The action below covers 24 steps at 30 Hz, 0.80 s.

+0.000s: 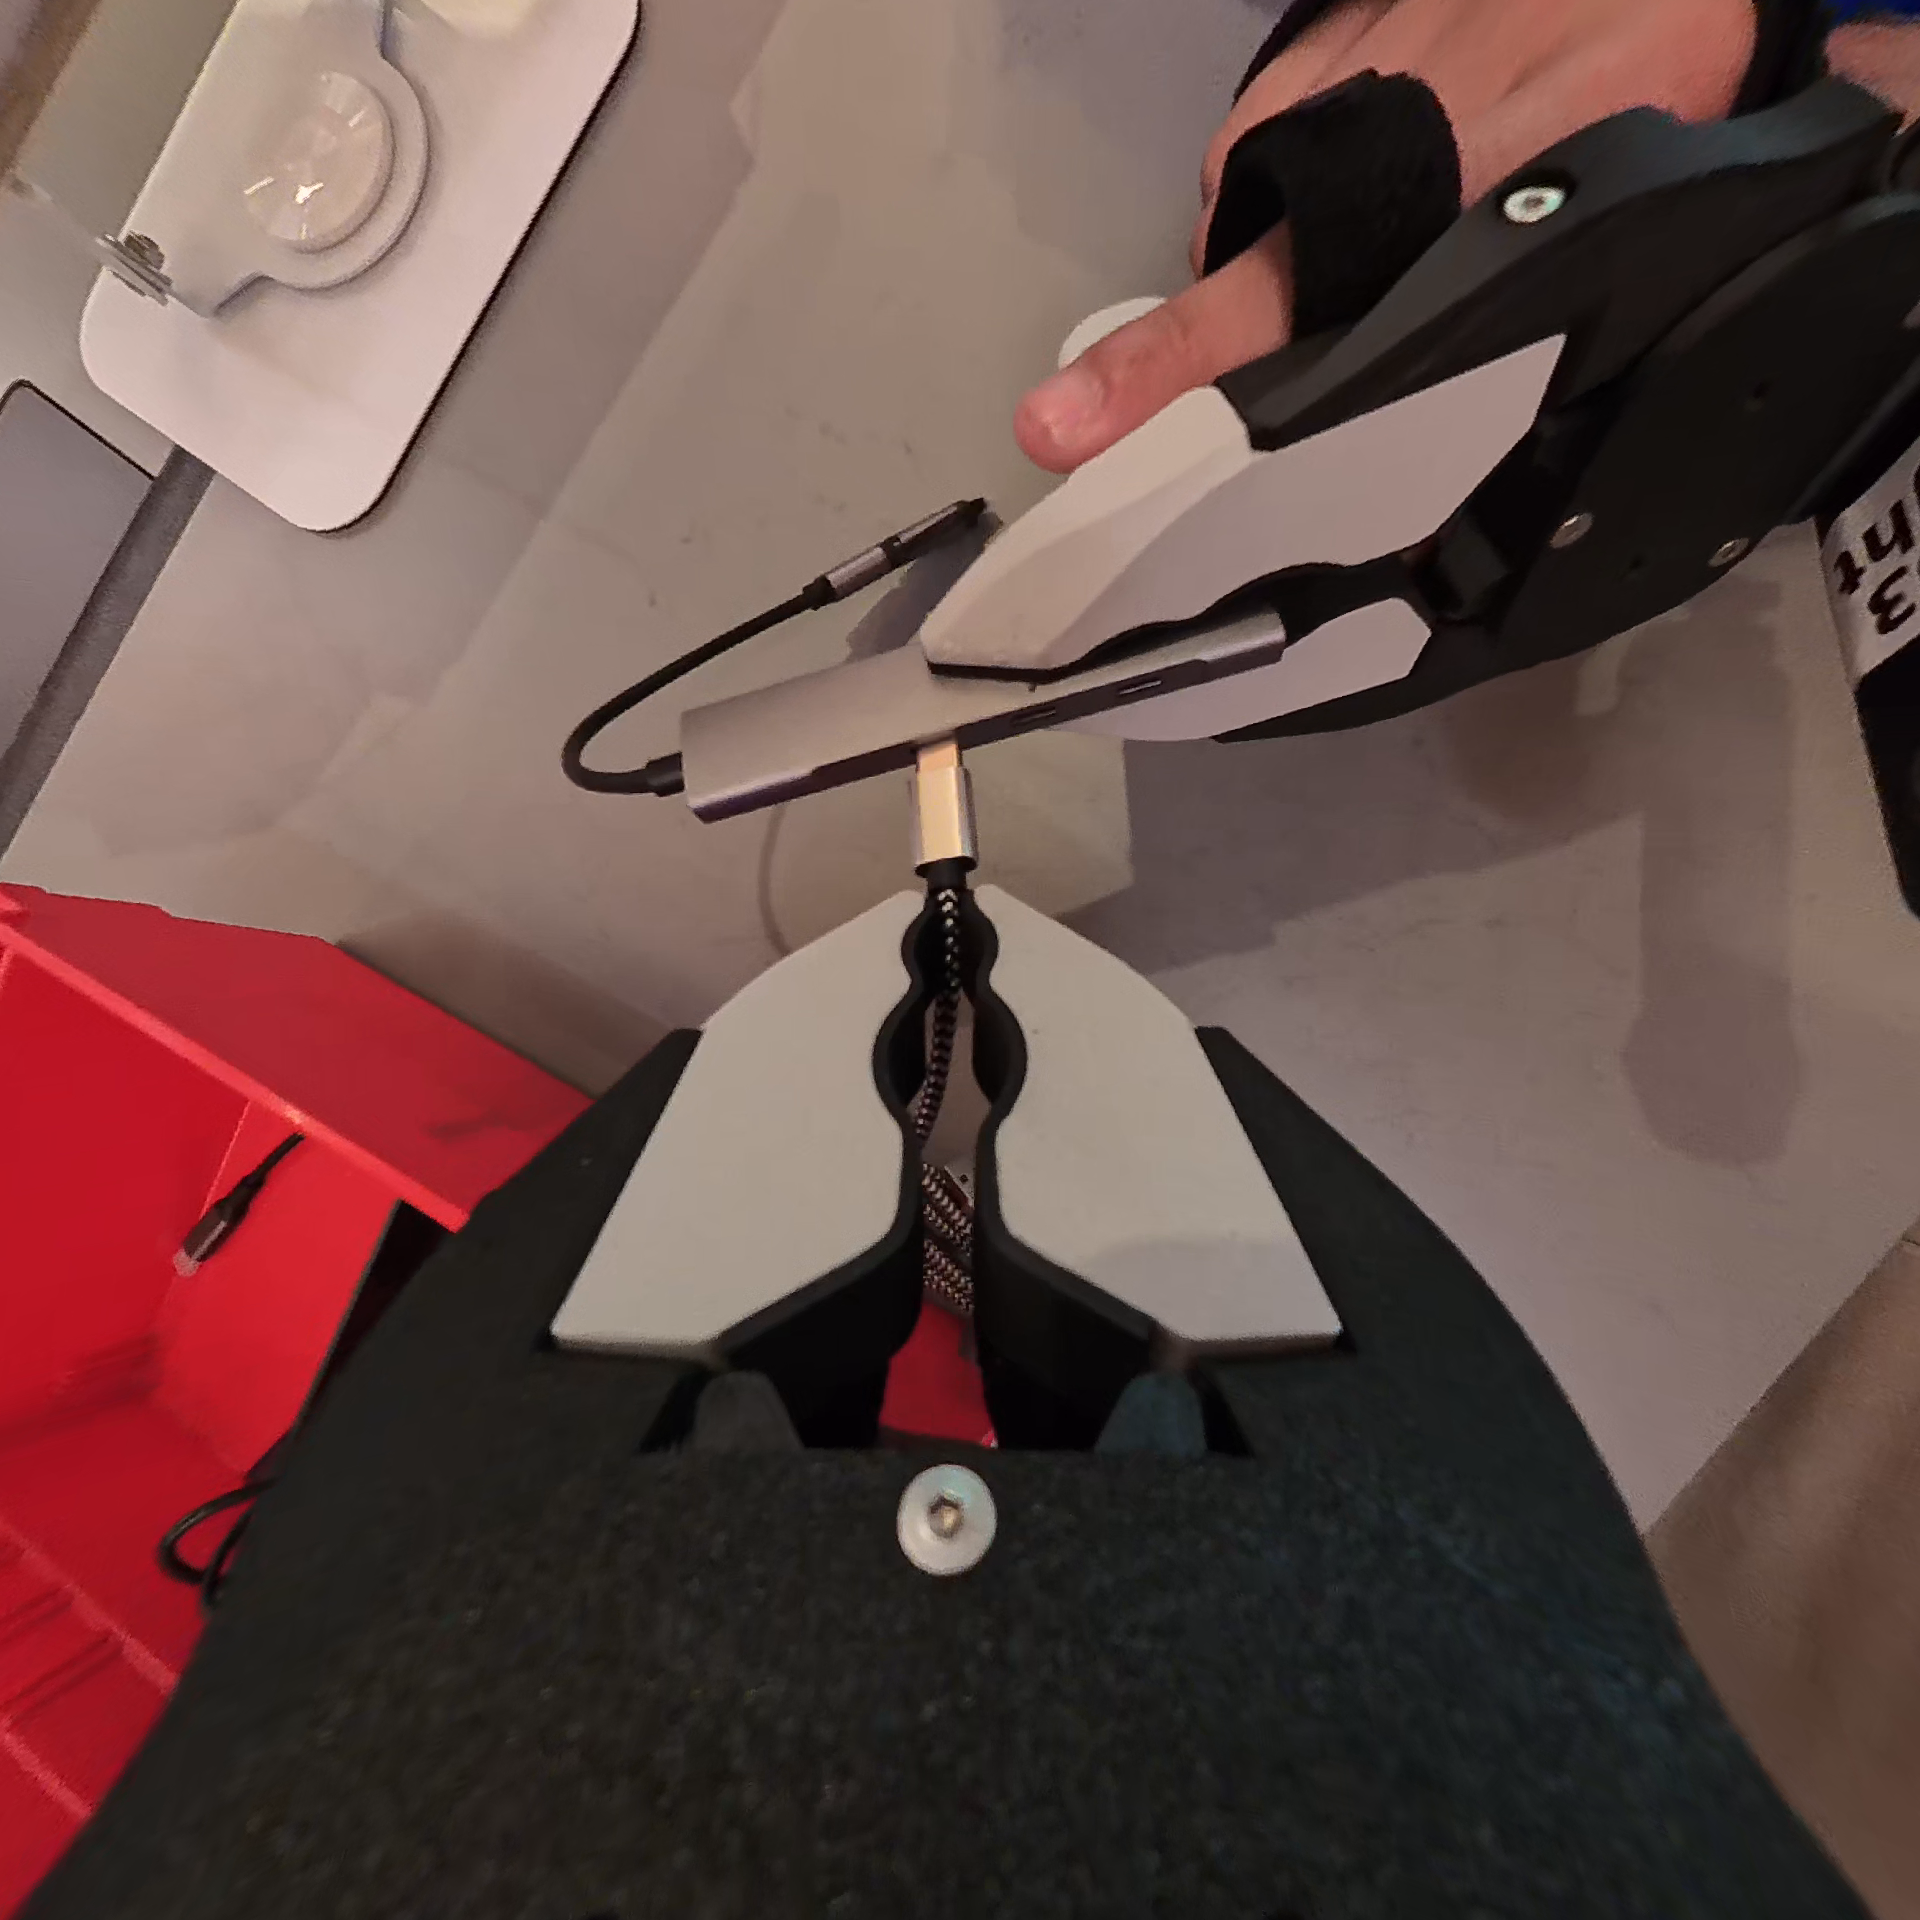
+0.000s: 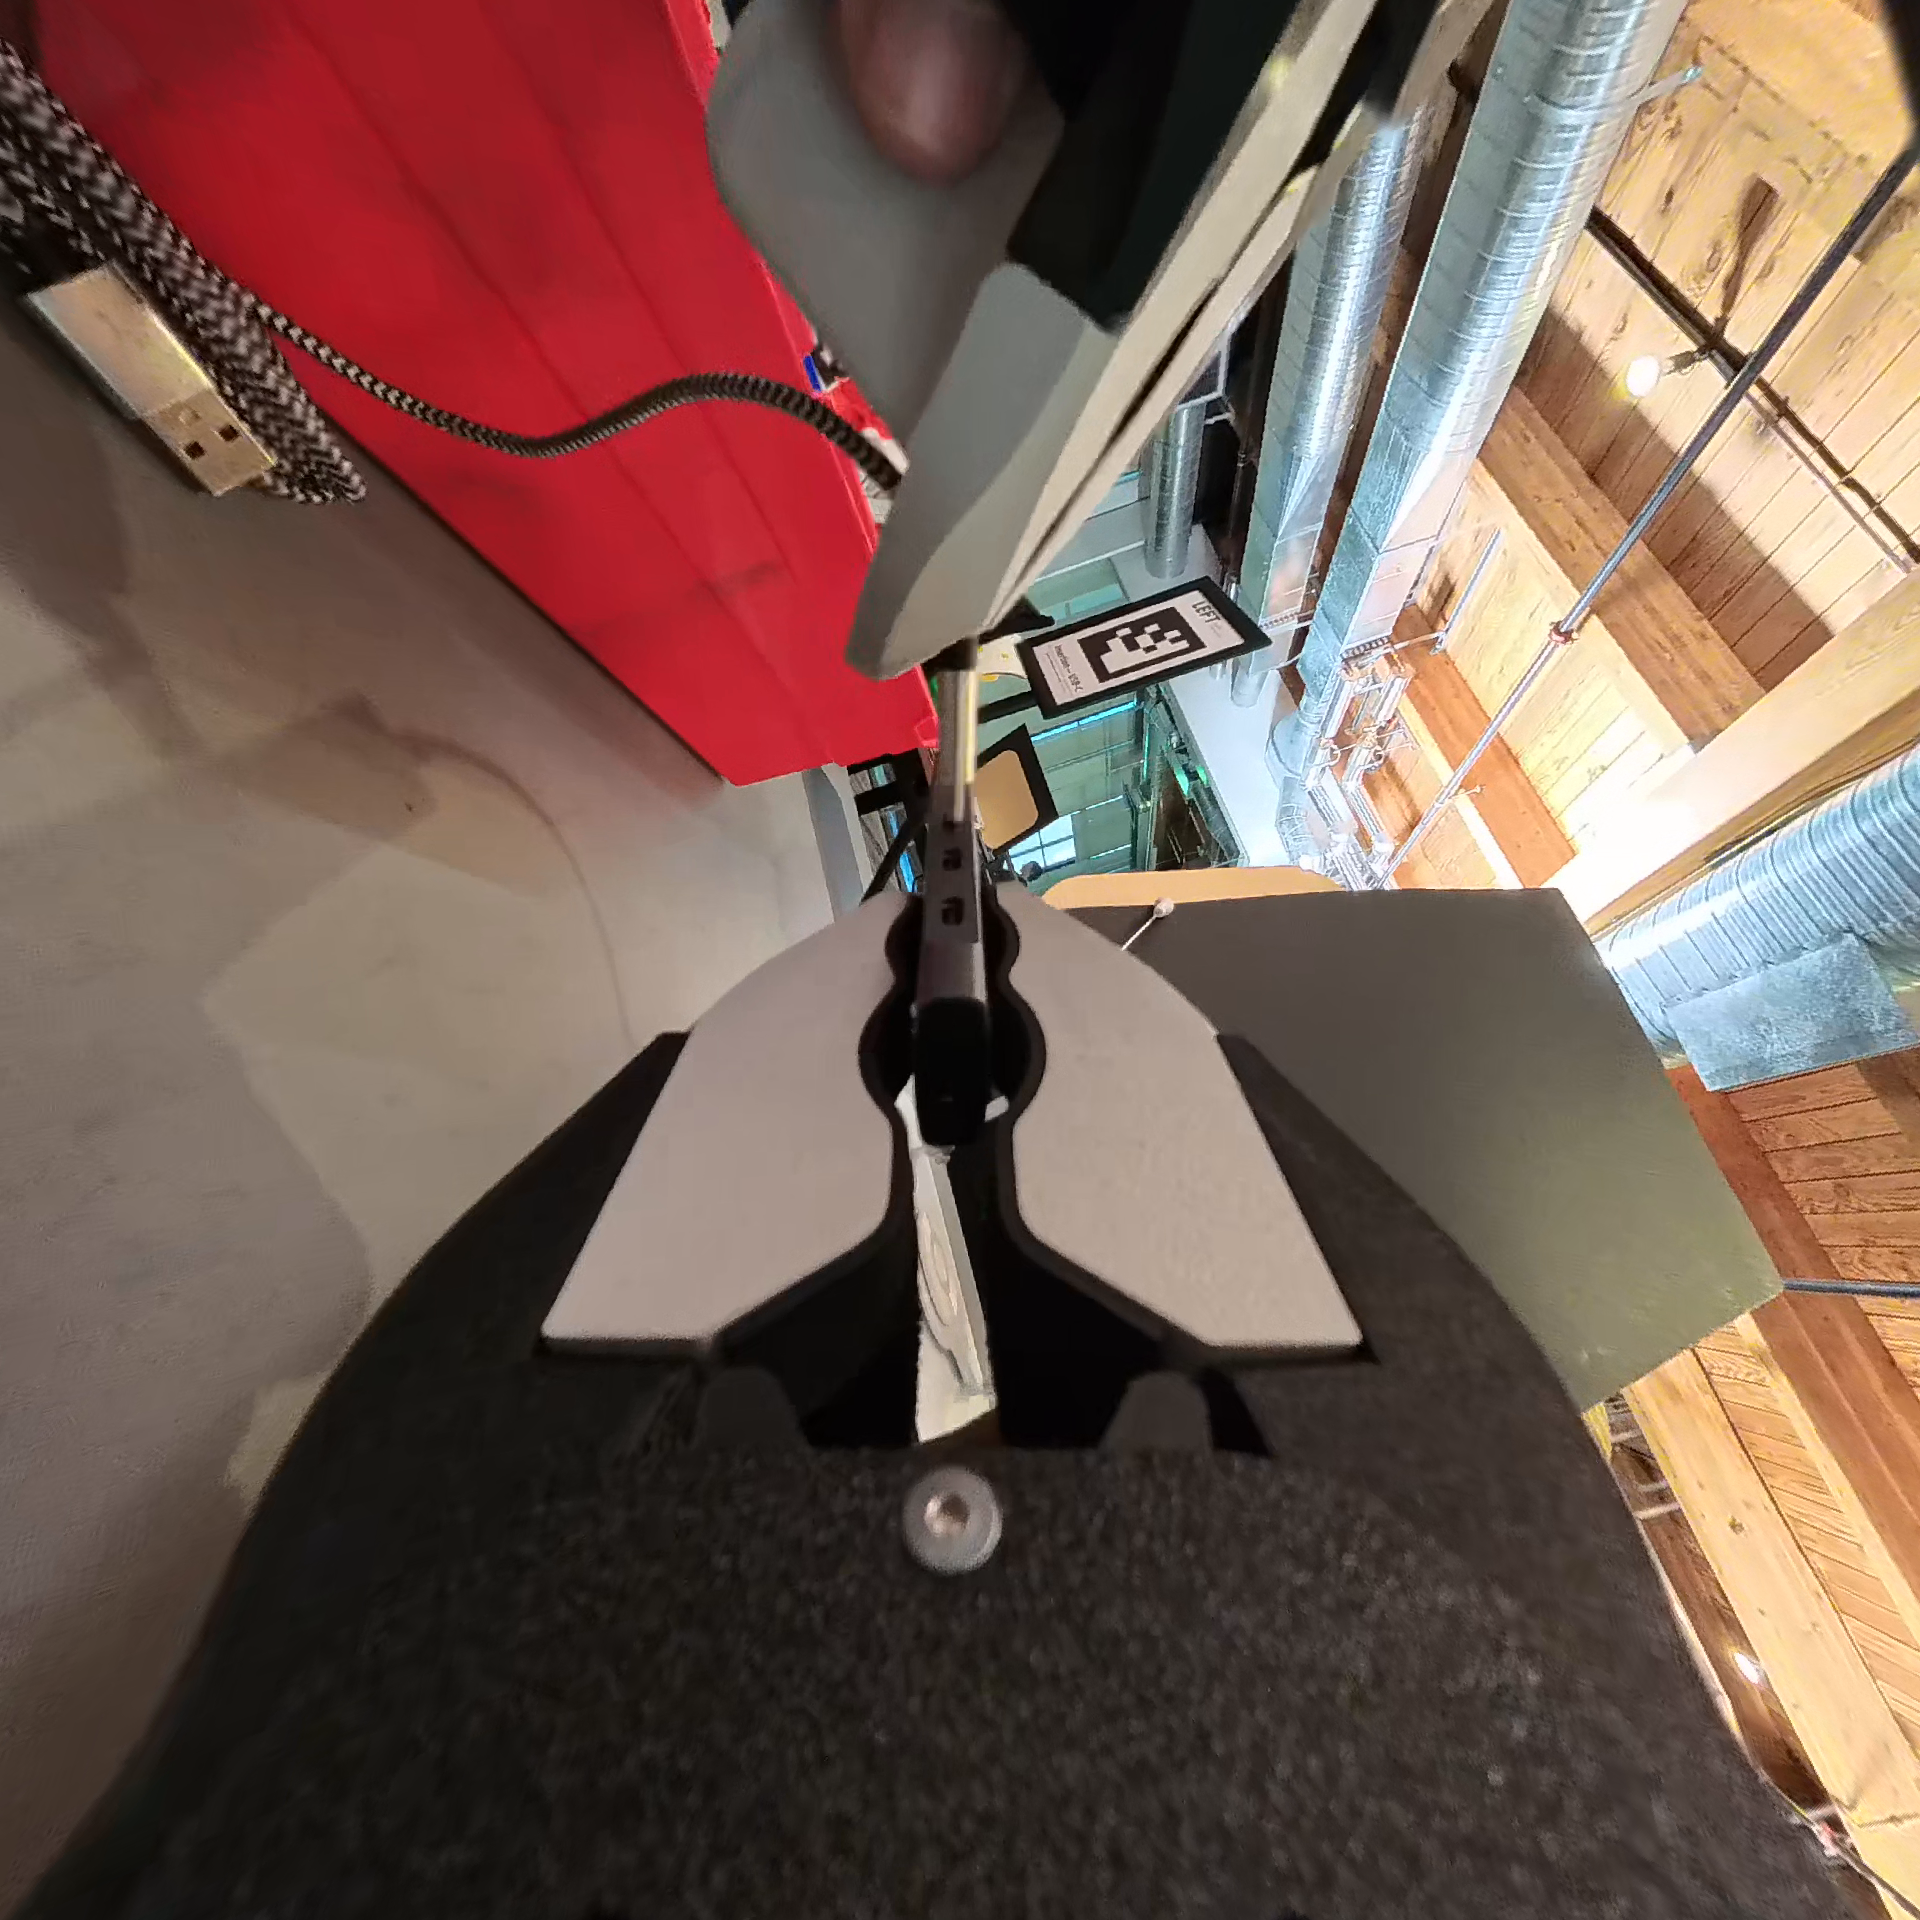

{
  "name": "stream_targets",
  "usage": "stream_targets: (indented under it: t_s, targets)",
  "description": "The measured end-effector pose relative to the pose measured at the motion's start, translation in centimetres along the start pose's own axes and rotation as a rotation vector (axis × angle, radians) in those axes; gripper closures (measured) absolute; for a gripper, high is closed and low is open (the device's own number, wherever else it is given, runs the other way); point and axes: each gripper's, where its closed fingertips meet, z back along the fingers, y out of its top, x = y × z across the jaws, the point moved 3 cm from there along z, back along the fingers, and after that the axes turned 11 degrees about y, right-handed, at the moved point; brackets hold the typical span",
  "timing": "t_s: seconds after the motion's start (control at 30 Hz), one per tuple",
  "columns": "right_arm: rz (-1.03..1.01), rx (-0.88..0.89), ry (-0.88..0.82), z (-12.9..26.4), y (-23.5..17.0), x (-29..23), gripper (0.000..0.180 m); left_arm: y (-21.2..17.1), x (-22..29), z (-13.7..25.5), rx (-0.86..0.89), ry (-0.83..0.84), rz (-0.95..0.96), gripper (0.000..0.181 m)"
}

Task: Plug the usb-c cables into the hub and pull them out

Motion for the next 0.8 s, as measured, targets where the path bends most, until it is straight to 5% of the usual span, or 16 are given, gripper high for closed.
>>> stream_targets:
  t_s: [0.8]
  targets:
    - [-0.043, 0.042, 0.003, 0.9, 0.2, 0.6, 0.171, 1.2, 0.3, 0.2, 0.100, -0.036, 0.032, 0.179]
